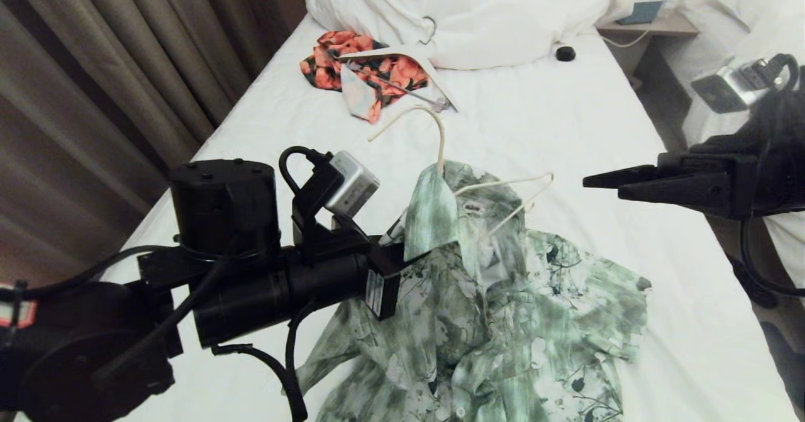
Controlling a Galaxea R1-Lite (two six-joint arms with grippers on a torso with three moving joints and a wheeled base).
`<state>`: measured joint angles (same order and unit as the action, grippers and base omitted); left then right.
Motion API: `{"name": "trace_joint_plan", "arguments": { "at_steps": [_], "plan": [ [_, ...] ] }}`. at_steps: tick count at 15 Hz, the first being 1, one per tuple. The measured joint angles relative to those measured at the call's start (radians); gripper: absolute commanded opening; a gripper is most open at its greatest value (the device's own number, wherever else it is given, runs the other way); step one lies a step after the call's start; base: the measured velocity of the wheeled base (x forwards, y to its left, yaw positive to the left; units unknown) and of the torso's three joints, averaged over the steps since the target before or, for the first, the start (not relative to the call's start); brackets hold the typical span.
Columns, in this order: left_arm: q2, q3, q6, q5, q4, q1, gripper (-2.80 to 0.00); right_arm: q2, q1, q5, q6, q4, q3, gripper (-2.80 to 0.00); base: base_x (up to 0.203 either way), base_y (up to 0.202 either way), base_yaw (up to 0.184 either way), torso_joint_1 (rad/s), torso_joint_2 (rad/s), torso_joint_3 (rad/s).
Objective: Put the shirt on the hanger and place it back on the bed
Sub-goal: Hook the other side of the shirt onto the hanger
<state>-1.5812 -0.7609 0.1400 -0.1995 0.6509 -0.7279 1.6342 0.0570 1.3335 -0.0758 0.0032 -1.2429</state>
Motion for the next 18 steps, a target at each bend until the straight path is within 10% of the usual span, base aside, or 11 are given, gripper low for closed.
{"name": "trace_joint_plan", "arguments": {
  "at_steps": [4, 5, 11, 18],
  "plan": [
    [0.080, -0.018, -0.033, 0.016, -0.049, -0.003, -2.80, -0.057, -0.011, -0.145, 0.024, 0.064, 0.032, -0.09, 0.000, 0.000, 0.000, 0.000, 0.00, 0.000],
    [0.102, -0.021, -0.034, 0.017, -0.075, -0.003, -2.80, -0.067, -0.001, -0.192, 0.038, 0.071, 0.032, -2.80, 0.000, 0.000, 0.000, 0.000, 0.00, 0.000],
    [0.154, -0.056, -0.055, 0.021, -0.091, -0.001, -2.80, -0.053, 0.147, -0.534, 0.166, 0.272, -0.151, -2.80, 0.000, 0.000, 0.000, 0.000, 0.00, 0.000],
    [0.181, -0.099, -0.059, 0.019, -0.094, 0.004, -2.80, 0.142, 0.308, -0.724, 0.196, 0.470, -0.362, -2.80, 0.000, 0.000, 0.000, 0.000, 0.00, 0.000]
  ]
}}
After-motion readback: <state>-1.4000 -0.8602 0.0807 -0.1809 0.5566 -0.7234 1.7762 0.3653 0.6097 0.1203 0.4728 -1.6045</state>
